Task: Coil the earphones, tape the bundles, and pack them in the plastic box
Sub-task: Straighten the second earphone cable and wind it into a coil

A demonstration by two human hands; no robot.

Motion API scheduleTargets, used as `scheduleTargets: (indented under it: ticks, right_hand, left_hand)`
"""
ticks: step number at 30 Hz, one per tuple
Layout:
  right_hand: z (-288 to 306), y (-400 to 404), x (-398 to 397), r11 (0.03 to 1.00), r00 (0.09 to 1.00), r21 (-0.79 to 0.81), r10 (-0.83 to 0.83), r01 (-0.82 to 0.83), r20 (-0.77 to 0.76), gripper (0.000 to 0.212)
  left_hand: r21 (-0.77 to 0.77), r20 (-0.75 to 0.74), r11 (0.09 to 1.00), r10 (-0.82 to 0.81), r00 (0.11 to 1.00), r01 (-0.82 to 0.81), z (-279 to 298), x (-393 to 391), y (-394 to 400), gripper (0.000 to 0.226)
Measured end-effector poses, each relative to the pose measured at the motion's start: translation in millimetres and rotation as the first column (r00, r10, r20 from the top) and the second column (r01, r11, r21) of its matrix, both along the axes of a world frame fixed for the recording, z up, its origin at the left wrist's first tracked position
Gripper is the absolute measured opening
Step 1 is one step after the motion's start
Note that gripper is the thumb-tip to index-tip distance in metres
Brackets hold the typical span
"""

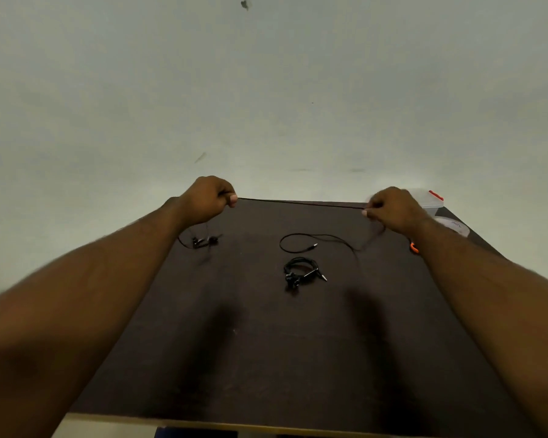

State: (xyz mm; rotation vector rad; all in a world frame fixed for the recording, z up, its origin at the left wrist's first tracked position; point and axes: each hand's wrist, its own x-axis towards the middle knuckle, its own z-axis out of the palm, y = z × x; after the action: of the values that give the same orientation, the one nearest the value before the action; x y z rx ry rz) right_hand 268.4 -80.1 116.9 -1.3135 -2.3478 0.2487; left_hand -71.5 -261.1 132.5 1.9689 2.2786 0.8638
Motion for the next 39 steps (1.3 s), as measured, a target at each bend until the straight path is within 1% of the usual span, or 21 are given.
scheduleTargets:
  ticks: [1,2,3,4,5,6,7,8,9,10,11,12,13,14,15,17,22,26,31,37,39]
  right_hand:
    - [0,-2,-2,0.977,0.994,-0.208,-0.058,0.039,-0.088,0.035]
    - [0,-8,-4,0.917,0.984,-0.394,-0.118,0.058,-0.130,0.052]
    - [1,-15,-10,0.860,0.977,-0.508,-0.151,0.054,-0.151,0.065]
    - [3,-23,-18,0.833,0.969,-0.554,-0.144,0.010,-0.199,0.073]
    - [5,-33,-28,0.829,0.949,-0.553,-0.098,-0.088,-0.299,0.075]
    - [7,-44,-41,0.820,0.902,-0.528,-0.032,-0.222,-0.430,0.074]
    - [11,-58,-55,0.788,0.836,-0.498,0.037,-0.362,-0.548,0.072]
    - [13,-72,-69,0.742,0.768,-0.468,0.096,-0.479,-0.633,0.071]
    - [13,-82,-81,0.704,0.716,-0.438,0.143,-0.558,-0.683,0.070]
    - [13,-87,-93,0.694,0.689,-0.408,0.175,-0.593,-0.704,0.068]
    - [12,-89,-101,0.721,0.684,-0.372,0.192,-0.585,-0.704,0.062]
    - [12,-89,-107,0.769,0.688,-0.323,0.201,-0.552,-0.697,0.053]
    - [12,-87,-110,0.818,0.699,-0.271,0.207,-0.507,-0.684,0.040]
    - [13,-84,-110,0.847,0.708,-0.233,0.213,-0.477,-0.674,0.028]
    - [13,-82,-109,0.856,0.708,-0.213,0.222,-0.471,-0.671,0.018]
    - [13,-80,-105,0.858,0.703,-0.188,0.246,-0.478,-0.667,0.010]
    - [19,-76,-91,0.908,0.773,-0.052,0.323,-0.416,-0.545,0.006]
    - [27,-59,-65,0.943,0.833,-0.017,0.284,-0.331,-0.475,0.005]
    - [28,-46,-39,0.956,0.872,0.003,0.270,-0.295,-0.408,0.006]
    - [23,-45,-38,0.963,0.884,0.009,0.252,-0.271,-0.393,0.005]
    - [22,-45,-39,0.963,0.886,0.006,0.250,-0.270,-0.391,0.005]
  left_hand:
    - [0.004,0.000,1.000,-0.015,1.000,0.015,3,6,3,0.020]
    - [0.007,0.002,1.000,-0.030,1.000,0.030,5,13,5,0.020]
    - [0.005,0.000,0.999,-0.042,0.999,0.042,8,19,9,0.020]
    - [0.000,-0.001,0.999,-0.053,0.999,0.053,10,24,13,0.019]
    - [-0.011,-0.002,0.998,-0.063,0.998,0.063,12,30,17,0.019]
    - [-0.026,-0.002,0.997,-0.077,0.997,0.077,14,37,21,0.018]
    - [-0.044,-0.004,0.995,-0.091,0.996,0.091,15,44,26,0.018]
    - [-0.057,-0.006,0.993,-0.104,0.995,0.104,17,51,29,0.018]
    - [-0.060,-0.013,0.991,-0.118,0.993,0.117,19,58,32,0.018]
    - [-0.057,-0.018,0.990,-0.130,0.991,0.129,20,65,34,0.018]
    - [-0.051,-0.022,0.989,-0.141,0.990,0.139,23,69,35,0.018]
    - [-0.049,-0.022,0.988,-0.146,0.989,0.145,25,73,35,0.018]
    - [-0.048,-0.023,0.988,-0.150,0.988,0.149,28,75,35,0.019]
    - [-0.048,-0.020,0.987,-0.151,0.988,0.150,30,75,34,0.020]
    - [-0.049,-0.013,0.987,-0.152,0.988,0.151,31,76,33,0.020]
    - [-0.048,0.003,0.987,-0.154,0.988,0.154,33,77,30,0.019]
    - [-0.068,0.084,0.974,-0.212,0.974,0.218,32,83,26,0.022]
    - [-0.028,0.223,0.970,-0.230,0.947,0.242,23,63,20,0.022]
    - [-0.039,0.195,0.972,-0.221,0.956,0.232,11,52,14,0.022]
    - [-0.057,0.157,0.973,-0.211,0.965,0.222,14,52,14,0.022]
    - [-0.046,0.170,0.974,-0.211,0.963,0.222,14,51,12,0.021]
